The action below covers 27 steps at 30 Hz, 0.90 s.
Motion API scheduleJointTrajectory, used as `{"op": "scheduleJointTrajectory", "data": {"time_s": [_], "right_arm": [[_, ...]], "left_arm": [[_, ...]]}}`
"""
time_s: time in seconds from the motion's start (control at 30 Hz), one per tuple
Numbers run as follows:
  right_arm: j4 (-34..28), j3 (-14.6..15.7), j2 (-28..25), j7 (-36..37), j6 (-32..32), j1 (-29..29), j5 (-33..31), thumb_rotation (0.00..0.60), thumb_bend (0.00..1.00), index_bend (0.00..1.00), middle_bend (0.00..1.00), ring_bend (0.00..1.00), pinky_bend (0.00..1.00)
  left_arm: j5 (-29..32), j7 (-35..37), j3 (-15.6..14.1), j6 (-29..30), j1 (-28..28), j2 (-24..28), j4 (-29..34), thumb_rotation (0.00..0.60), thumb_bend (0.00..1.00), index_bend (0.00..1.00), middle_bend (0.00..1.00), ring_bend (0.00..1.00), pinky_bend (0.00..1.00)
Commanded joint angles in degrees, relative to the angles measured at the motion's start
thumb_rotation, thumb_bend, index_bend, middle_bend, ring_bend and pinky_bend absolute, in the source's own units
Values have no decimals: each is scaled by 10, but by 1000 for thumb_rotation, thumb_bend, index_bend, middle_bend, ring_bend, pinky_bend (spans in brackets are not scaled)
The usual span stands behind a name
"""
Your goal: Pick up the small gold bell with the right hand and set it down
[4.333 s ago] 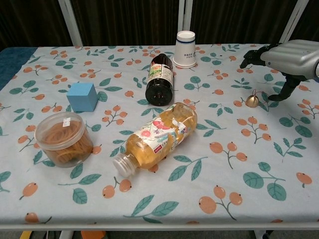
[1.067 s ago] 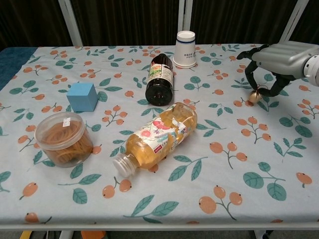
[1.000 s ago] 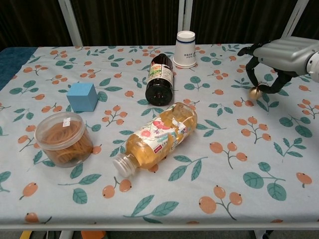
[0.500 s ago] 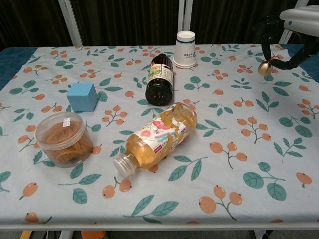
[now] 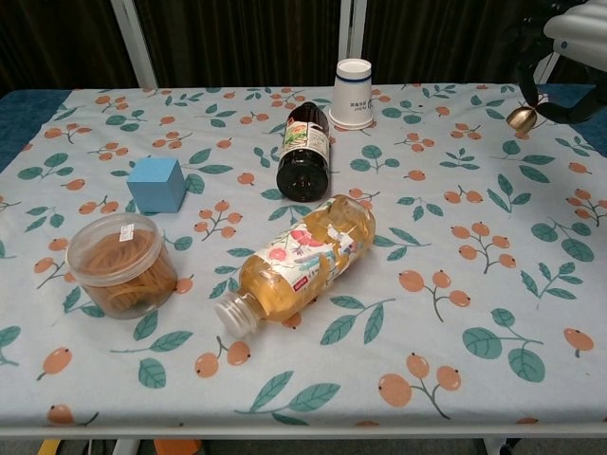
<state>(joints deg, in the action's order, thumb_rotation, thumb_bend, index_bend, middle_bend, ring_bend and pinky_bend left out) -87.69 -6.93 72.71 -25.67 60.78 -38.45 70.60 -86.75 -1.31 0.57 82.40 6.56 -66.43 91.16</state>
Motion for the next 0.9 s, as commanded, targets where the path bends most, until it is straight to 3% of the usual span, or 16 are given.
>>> {"op": "scheduleJointTrajectory", "data": {"time_s": [0.03,0.1,0.17,0.23,0.33,0.4,0.47,0.57,0.63,0.7,0.9], "right_arm": [[12,0,11,-15,9,10,9,600,400,783,137,0,0],[-9,-9,0,35,-20,10,-14,600,399,786,134,0,0],[17,1,4,-13,-4,9,3,600,401,786,135,0,0],[-10,-4,4,48,-34,12,-20,600,394,787,135,0,0],[26,5,12,-15,-1,11,12,600,398,789,134,0,0],[-3,-7,11,48,-29,15,-20,600,400,791,136,0,0],[32,4,13,-20,1,12,10,600,408,794,138,0,0],[-8,-10,6,57,-34,15,-22,600,404,801,138,0,0],[27,2,10,-9,-4,13,9,600,415,802,139,0,0],[10,-6,17,28,-18,17,-13,600,410,804,141,0,0],[25,6,29,6,-34,10,-7,600,413,806,142,0,0]], "left_arm": [[-1,1,0,0,1,-1,-1,600,0,36,49,0,46],[-1,0,-1,-2,1,-2,-2,600,0,36,49,0,46],[-1,0,-1,-3,1,-3,-2,600,0,36,49,0,46],[0,-1,-1,-4,2,-3,-3,600,0,36,49,0,46],[1,-1,-1,-5,2,-4,-2,600,0,36,49,0,46],[0,-3,-1,-5,2,-4,-2,600,0,36,49,0,46],[0,-2,-1,-5,2,-3,-2,600,0,36,49,0,46],[0,0,-1,-4,2,-3,-3,600,0,36,49,0,46],[0,1,-2,-4,2,-3,-3,600,0,36,49,0,46],[-1,1,-2,-4,1,-4,-4,600,0,36,49,0,46],[0,2,-2,-4,1,-4,-5,600,0,36,49,0,46]]}}
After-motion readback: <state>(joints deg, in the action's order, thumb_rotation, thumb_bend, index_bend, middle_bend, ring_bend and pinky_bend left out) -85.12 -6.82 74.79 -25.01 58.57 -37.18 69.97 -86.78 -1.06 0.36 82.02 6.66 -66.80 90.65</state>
